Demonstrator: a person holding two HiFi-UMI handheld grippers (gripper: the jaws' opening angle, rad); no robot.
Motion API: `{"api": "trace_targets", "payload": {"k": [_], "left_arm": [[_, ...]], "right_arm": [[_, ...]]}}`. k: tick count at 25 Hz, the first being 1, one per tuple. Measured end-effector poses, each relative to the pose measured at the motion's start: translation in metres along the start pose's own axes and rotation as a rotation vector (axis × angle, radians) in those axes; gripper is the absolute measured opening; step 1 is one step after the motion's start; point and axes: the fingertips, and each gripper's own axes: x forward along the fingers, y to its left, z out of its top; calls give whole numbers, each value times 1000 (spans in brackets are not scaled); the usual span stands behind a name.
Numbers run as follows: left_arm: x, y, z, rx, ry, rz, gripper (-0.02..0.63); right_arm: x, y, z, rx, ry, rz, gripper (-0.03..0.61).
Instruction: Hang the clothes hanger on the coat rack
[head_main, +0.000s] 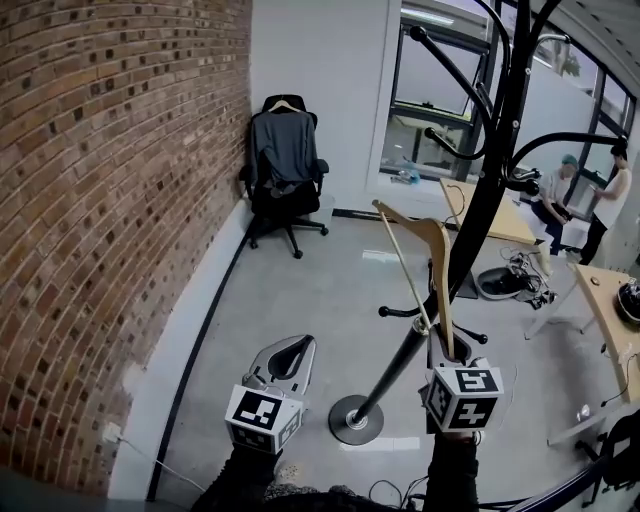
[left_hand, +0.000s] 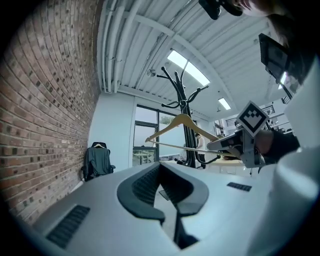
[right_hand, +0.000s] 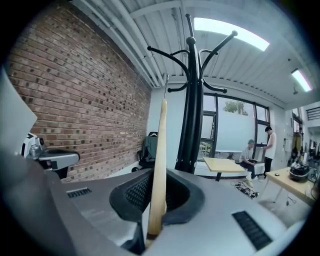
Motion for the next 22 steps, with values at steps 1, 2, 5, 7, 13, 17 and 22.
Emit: {"api": "trace_targets", "payload": {"k": [1,2,5,7,13,17,22], "left_arm": [[7,5,1,1,-1,-17,8],[14,8,1,2,-1,-36,8],[30,19,0,-3,-1,-78,8],[39,28,-1,-16,-4,-90,8],[63,42,-5,-34,-4,-129,8],[77,51,-1,-31,-13,-149,8],[87,55,0,-21,-13,-178,8]], "right_arm": [[4,1,2,2,-1,-11,33],[8,2,4,5,-1,-25,33],[19,5,10,10,0,-55,32],[30,6,14,9,3,-62,34],[46,-11,36,-7,-3,-126,33],[53,-22,52,4,-17,-169,34],[65,-30,59,58,-17,-196,33]]}}
